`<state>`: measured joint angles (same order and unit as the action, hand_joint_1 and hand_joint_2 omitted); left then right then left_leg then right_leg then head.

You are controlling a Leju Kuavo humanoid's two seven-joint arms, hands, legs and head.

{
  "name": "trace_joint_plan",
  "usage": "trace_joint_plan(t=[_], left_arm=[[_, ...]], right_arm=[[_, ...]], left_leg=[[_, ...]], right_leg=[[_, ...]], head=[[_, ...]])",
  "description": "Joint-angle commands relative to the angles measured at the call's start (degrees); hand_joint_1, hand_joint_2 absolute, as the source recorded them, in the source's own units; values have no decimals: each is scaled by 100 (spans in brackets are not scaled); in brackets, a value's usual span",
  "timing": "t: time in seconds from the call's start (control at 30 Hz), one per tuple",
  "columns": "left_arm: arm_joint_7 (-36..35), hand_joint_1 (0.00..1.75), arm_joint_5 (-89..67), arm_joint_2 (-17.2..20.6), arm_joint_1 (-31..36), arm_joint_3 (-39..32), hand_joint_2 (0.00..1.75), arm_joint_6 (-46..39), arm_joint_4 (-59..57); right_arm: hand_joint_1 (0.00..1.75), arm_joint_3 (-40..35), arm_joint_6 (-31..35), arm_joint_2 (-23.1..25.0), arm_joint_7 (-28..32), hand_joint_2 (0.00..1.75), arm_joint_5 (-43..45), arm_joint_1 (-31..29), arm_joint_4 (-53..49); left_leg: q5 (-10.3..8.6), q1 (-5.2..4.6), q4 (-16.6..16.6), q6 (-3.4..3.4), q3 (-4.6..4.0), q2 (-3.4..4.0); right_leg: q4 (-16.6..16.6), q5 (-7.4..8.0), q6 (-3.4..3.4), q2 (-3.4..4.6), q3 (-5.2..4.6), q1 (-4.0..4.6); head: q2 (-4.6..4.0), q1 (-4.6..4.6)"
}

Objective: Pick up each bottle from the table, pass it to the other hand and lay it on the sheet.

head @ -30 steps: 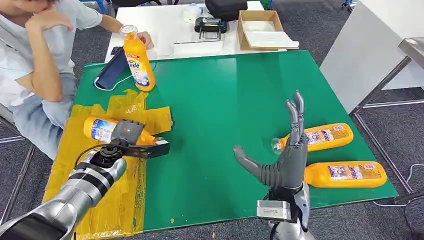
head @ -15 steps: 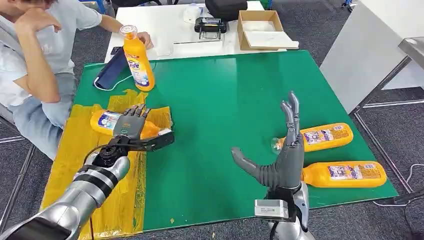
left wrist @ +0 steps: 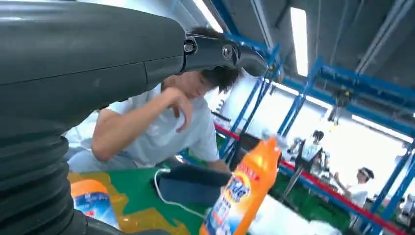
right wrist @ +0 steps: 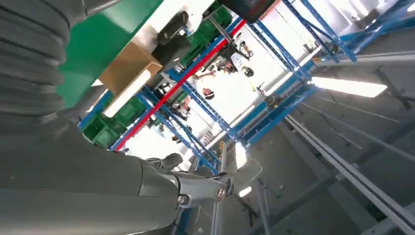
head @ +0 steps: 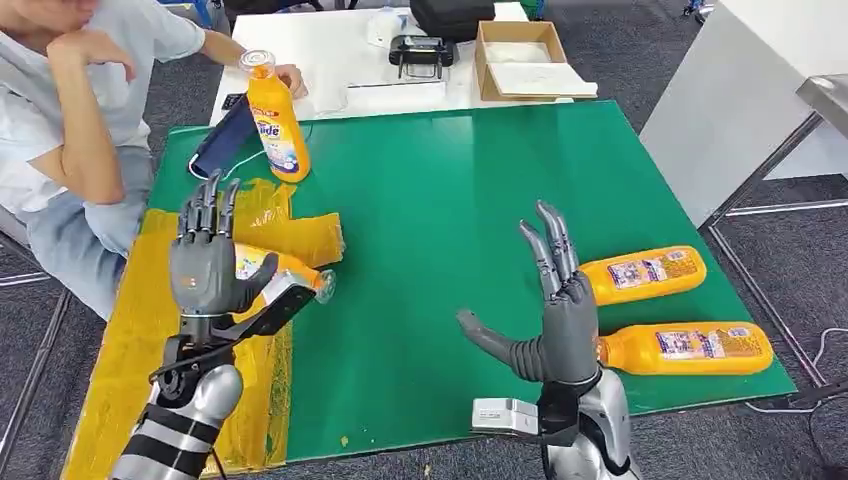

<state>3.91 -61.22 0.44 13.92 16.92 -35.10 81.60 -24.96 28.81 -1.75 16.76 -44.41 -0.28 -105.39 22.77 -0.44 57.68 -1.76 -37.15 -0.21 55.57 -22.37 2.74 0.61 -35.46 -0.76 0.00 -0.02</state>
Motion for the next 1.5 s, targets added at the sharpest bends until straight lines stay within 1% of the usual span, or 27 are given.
trace_joint_plan(t=[0.03,0.1,0.2,0.23,0.27,0.3,0.33,0.37,0.4,0.5,0.53,0.57,0.6,0.67,0.87,1.0,1.03,1.07,1.1,1.13,1.17,1.2,1.27,1.37,1.4,1.43,1.5], left_arm=[[359,0,585,-10,-428,-314,175,238,861],[650,0,1480,38,-758,-358,175,799,1389],[915,0,2203,18,-1014,-421,175,1325,1692],[1102,0,2731,6,-1109,-428,175,1676,1765],[1151,0,2827,-5,-1172,-426,175,1783,1781],[1272,0,2988,-16,-1256,-378,175,1943,1798],[1284,0,2990,-40,-1279,-380,175,1939,1792],[1343,0,3187,-40,-1307,-331,175,2121,1784],[1378,0,3279,-48,-1307,-319,175,2198,1742],[1426,0,3326,-50,-1269,-296,175,2237,1672],[1438,0,3406,-52,-1236,-291,175,2305,1623],[1447,0,3752,-46,-1211,-264,175,2581,1579],[1480,0,4307,-13,-1182,-281,175,2980,1506],[1513,0,4760,-19,-1169,-312,175,3278,1410],[1505,0,5198,24,-1190,-322,175,3605,1338],[1485,0,5383,52,-1143,-292,175,3732,1174],[1485,0,5383,52,-1113,-273,175,3734,1107],[1485,0,5383,52,-1099,-266,175,3736,1078],[1473,0,5428,50,-1067,-245,175,3768,1021],[1473,0,5427,43,-1050,-234,175,3770,995],[1473,0,5427,40,-1045,-231,175,3770,993],[1473,0,5427,40,-1045,-231,175,3770,993],[1473,0,5427,44,-1036,-223,175,3772,984],[1473,0,5429,49,-1039,-222,175,3772,995],[1473,0,5429,49,-1039,-222,175,3772,995],[1454,0,5475,59,-1029,-208,175,3809,981],[1438,0,5514,63,-976,-171,175,3852,884]], right_arm=[[0,87,-336,-436,-521,175,-616,8,210],[0,422,-406,-596,-740,175,-978,141,209],[0,814,-670,-741,-798,175,-974,251,309],[0,971,-985,-889,-933,175,-903,262,398],[0,1107,-1160,-1017,-951,175,-804,271,471],[0,1340,-1419,-1330,-1064,175,-823,287,648],[0,1452,-1463,-1390,-985,175,-747,294,694],[0,1660,-1661,-1580,-938,175,-776,293,854],[0,1891,-1754,-1779,-901,175,-755,267,1018],[0,2158,-1997,-1877,-720,175,-721,234,1172],[0,2259,-2093,-2016,-683,175,-685,161,1299],[0,2376,-2124,-2067,-678,175,-651,100,1438],[0,2480,-2261,-2270,-657,175,-602,-23,1743],[0,2637,-2354,-2375,-526,175,-500,-162,2111],[0,2725,-2360,-2452,-476,175,-456,-265,2399],[0,2939,-2191,-2430,-371,175,-323,-570,2937],[0,2964,-2202,-2468,-376,175,-308,-675,3117],[0,2969,-2181,-2482,-344,175,-300,-721,3197],[0,2968,-2074,-2525,-403,175,-469,-846,3396],[0,2972,-2086,-2554,-385,175,-465,-915,3489],[0,2983,-2088,-2571,-385,175,-464,-928,3503],[0,2983,-2088,-2571,-385,175,-464,-928,3503],[0,2973,-2075,-2555,-366,175,-480,-947,3544],[0,2966,-2070,-2540,-363,175,-483,-939,3534],[0,2966,-2070,-2540,-363,175,-483,-939,3534],[0,2911,-2075,-2601,-406,175,-574,-990,3600],[0,2788,-2046,-2702,-458,175,-802,-1256,3945]], left_leg=[[14,6,5,15,33,5],[31,8,8,21,60,15],[32,7,6,14,55,16],[12,3,-1,5,29,5],[14,4,1,6,29,-2],[8,4,-2,4,23,-9],[16,3,1,6,37,-10],[29,4,4,8,58,-11],[18,0,-2,4,45,-13],[11,-6,0,0,23,-19],[16,-5,2,4,33,-22],[7,-10,-1,-1,14,-18],[16,-10,2,5,31,-15],[14,-9,0,4,32,-10],[18,-8,-3,5,42,-2],[16,-7,-5,4,44,-1],[5,-10,-6,-3,22,-4],[12,-8,-5,1,37,0],[6,-8,-6,-2,24,1],[11,-8,-4,1,36,3],[7,-8,-3,-2,25,4],[12,-7,-1,3,38,3],[3,-9,-4,-3,18,-5],[13,-7,-3,4,41,-1],[8,-6,-3,1,28,-1],[14,-6,-2,5,39,2],[6,-9,-2,-2,21,0]], right_leg=[[1,-11,-12,-2,33,7],[2,-21,-17,4,58,10],[-3,-22,-11,6,56,8],[-7,-8,-5,-4,31,3],[-6,-11,-6,-11,35,5],[-9,-7,-3,-13,32,4],[-8,-15,-5,-13,46,3],[-9,-25,-7,-15,69,4],[-13,-15,-4,-15,58,1],[-10,-8,-2,-20,34,-3],[-8,-13,-5,-22,46,-2],[-7,-4,-1,-14,25,-6],[-5,-10,-5,-14,41,-6],[-8,-5,-3,-11,40,-5],[-10,-7,-4,-4,48,-3],[-12,-6,-4,-5,50,-2],[-11,3,2,-4,27,-5],[-12,-1,-2,-2,43,-3],[-13,5,1,0,30,-4],[-12,1,-1,0,41,-3],[-11,5,1,1,30,-4],[-10,0,-3,-3,44,-2],[-11,5,1,-7,26,-4],[-10,-3,-5,-5,46,-3],[-11,1,-3,-4,35,-2],[-10,-3,-6,-3,45,-1],[-9,3,0,-2,26,-4]], head=[[0,-2],[0,0],[0,-2],[0,-2],[0,0],[0,2],[0,0],[0,-2],[0,-2],[0,2],[0,-2],[0,0],[0,-2],[0,-2],[0,-4],[0,-4],[0,-4],[0,-2],[0,-4],[0,-4],[0,-4],[0,-4],[0,0],[0,-2],[0,-2],[0,-4],[0,-4]])
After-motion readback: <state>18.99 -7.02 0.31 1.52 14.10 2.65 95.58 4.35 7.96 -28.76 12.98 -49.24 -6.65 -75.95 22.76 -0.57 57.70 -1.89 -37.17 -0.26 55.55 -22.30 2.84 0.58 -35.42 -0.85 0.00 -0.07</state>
